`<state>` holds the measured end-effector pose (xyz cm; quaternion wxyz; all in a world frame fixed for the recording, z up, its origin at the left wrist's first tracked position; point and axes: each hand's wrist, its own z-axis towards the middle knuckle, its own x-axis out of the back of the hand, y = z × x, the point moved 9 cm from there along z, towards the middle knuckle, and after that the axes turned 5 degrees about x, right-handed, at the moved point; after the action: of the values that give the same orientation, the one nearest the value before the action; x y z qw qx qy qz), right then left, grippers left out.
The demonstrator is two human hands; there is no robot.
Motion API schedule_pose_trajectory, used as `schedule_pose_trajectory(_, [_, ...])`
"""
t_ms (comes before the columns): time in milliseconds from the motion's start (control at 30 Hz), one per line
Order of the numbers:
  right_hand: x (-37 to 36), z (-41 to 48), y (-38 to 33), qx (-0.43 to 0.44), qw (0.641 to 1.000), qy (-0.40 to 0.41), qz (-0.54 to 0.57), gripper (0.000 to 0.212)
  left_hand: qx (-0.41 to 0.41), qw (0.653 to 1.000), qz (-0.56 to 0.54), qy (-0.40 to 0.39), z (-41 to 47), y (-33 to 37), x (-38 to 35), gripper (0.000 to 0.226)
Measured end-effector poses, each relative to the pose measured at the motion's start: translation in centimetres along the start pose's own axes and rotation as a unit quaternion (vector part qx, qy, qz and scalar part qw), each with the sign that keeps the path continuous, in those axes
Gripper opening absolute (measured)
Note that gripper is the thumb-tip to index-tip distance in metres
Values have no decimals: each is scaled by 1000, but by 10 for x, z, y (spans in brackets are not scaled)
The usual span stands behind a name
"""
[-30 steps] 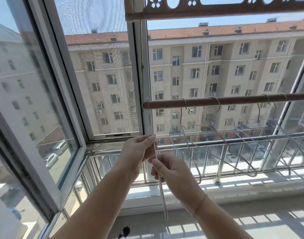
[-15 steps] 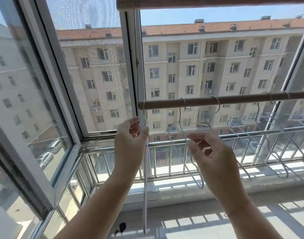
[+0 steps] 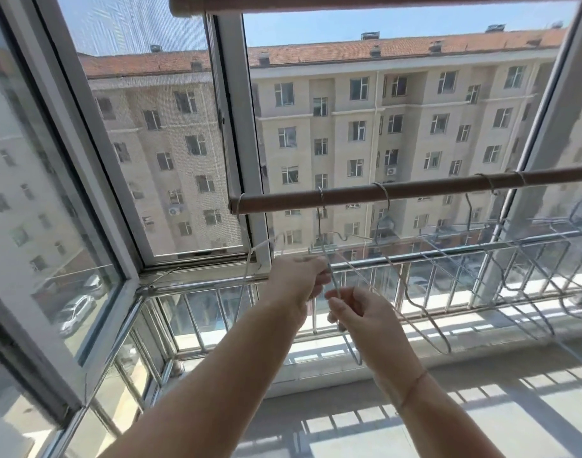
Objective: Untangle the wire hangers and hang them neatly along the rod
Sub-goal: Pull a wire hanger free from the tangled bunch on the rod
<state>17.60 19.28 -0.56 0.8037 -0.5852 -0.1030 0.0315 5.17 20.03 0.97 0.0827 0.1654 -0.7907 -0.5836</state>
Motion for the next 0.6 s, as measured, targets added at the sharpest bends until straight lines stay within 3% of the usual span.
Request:
schedule_pose_trajectory(200, [1, 32, -21, 38, 999, -3, 3, 13, -24, 998, -56, -12, 9, 31, -9, 5])
schedule_pose_trajectory(333, [-8, 54, -20, 36, 999, -12, -10, 17, -33, 996, -67, 41, 24, 39, -2, 11])
schedule_pose_trajectory(600, [-19, 35, 33, -26, 997, -70, 3, 24, 34, 996, -71, 47, 43, -30, 15, 7])
